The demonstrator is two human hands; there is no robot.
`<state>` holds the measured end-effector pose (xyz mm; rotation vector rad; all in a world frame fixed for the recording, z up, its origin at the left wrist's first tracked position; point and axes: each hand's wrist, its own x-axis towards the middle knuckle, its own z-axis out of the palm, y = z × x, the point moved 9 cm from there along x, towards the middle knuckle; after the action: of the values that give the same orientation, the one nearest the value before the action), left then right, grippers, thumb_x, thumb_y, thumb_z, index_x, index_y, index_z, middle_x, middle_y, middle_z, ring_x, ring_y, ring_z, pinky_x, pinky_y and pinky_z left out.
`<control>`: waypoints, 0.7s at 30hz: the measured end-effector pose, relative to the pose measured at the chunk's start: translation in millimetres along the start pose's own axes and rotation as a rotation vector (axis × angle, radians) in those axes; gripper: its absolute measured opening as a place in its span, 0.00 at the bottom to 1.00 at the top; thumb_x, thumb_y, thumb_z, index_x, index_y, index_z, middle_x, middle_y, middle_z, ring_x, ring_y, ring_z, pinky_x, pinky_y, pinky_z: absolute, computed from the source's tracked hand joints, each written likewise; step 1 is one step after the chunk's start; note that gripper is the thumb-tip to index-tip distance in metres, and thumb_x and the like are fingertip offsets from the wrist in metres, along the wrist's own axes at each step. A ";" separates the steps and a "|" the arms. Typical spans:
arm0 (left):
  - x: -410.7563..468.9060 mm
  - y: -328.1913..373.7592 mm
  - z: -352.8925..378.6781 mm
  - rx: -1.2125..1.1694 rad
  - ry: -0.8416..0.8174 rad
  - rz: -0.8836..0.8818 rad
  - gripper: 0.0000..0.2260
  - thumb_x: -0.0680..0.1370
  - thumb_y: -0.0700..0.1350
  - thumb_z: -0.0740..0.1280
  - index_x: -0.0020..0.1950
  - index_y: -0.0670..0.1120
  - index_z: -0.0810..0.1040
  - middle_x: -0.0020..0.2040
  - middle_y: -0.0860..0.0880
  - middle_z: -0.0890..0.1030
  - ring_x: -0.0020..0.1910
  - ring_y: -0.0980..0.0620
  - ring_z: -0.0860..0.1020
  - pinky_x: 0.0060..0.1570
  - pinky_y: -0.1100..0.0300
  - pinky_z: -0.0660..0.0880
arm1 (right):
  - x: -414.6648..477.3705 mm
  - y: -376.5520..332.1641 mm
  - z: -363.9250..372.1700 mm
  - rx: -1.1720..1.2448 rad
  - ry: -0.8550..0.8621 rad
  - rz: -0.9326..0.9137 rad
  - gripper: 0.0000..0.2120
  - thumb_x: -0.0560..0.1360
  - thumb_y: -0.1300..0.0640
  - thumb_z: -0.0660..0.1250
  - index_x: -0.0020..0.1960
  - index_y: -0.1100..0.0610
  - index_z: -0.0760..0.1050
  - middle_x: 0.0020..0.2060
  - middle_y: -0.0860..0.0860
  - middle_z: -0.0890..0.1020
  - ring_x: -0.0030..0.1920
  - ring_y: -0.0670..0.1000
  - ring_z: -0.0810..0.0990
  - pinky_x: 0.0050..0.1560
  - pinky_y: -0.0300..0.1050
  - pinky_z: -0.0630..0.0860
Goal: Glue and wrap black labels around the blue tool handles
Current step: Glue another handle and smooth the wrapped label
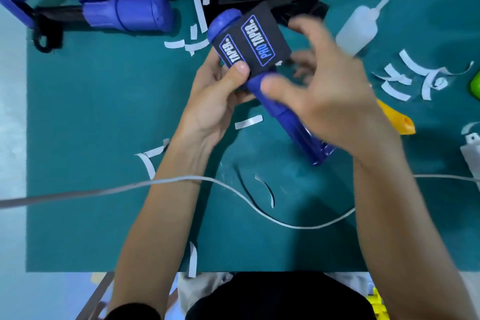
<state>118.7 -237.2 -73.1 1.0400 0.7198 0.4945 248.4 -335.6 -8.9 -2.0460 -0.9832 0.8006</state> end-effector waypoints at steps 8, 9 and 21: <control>7.3 -7.4 -14.0 0.215 0.098 0.093 0.32 0.69 0.35 0.76 0.71 0.34 0.68 0.46 0.60 0.84 0.46 0.61 0.81 0.50 0.64 0.78 | -14.8 46.1 24.9 -0.266 -0.044 -0.061 0.33 0.78 0.57 0.70 0.79 0.44 0.63 0.60 0.51 0.80 0.55 0.60 0.77 0.57 0.60 0.74; 6.2 -5.1 -18.0 0.266 0.111 0.112 0.35 0.67 0.36 0.77 0.71 0.37 0.68 0.49 0.61 0.84 0.47 0.60 0.81 0.51 0.63 0.79 | -14.5 48.7 24.0 -0.317 -0.043 -0.074 0.33 0.78 0.57 0.70 0.79 0.43 0.63 0.60 0.51 0.80 0.55 0.60 0.77 0.57 0.60 0.74; -15.2 10.0 -25.0 0.970 0.185 0.351 0.30 0.62 0.52 0.83 0.59 0.55 0.74 0.56 0.60 0.73 0.53 0.64 0.75 0.54 0.72 0.69 | -19.0 40.5 14.0 -0.576 0.170 -0.408 0.31 0.69 0.71 0.64 0.71 0.57 0.77 0.55 0.54 0.83 0.52 0.63 0.78 0.56 0.58 0.70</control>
<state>89.7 -228.3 -67.4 2.0715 0.9743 0.5528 243.3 -365.0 -45.1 -2.2085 -1.5950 0.1261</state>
